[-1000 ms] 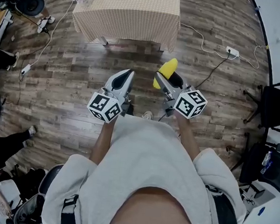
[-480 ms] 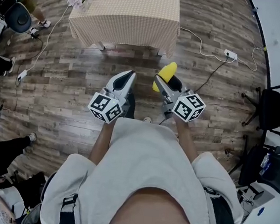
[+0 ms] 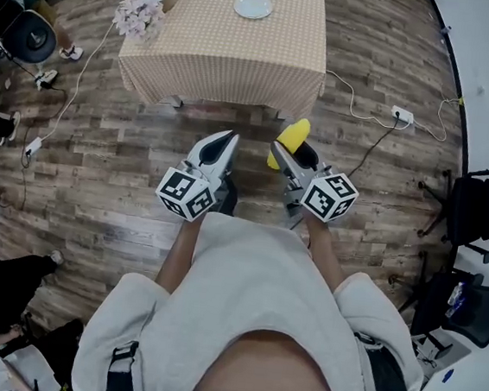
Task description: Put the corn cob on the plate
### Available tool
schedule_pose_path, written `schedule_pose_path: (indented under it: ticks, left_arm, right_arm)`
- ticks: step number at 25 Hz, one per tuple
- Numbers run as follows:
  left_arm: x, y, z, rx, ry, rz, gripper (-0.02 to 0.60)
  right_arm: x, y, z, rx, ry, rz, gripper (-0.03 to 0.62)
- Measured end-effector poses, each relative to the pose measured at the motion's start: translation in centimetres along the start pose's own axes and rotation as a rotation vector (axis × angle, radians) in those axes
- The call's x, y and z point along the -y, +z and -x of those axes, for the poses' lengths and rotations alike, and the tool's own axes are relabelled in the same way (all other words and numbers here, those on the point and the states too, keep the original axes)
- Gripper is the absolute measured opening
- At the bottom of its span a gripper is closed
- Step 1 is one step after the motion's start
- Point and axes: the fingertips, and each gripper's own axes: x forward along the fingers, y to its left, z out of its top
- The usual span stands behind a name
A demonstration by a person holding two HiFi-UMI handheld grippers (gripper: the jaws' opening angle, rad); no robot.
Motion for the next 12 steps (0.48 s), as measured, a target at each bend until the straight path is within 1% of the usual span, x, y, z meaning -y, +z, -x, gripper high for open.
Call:
schedule_pose_path:
  ticks: [5,12]
  left_arm:
    - [-5.9,3.2,-1.9,-0.005,-0.001,0.014,0.008]
    - [-12.9,7.5,-4.0,-0.001,-0.007,-0.004,0.008]
  right_arm:
    - [0.7,2.5,-6.3,0.004,-0.019,-0.004,0.247]
    - [1.3,6.0,-14.3,0.013,-0.03,0.019,0.247]
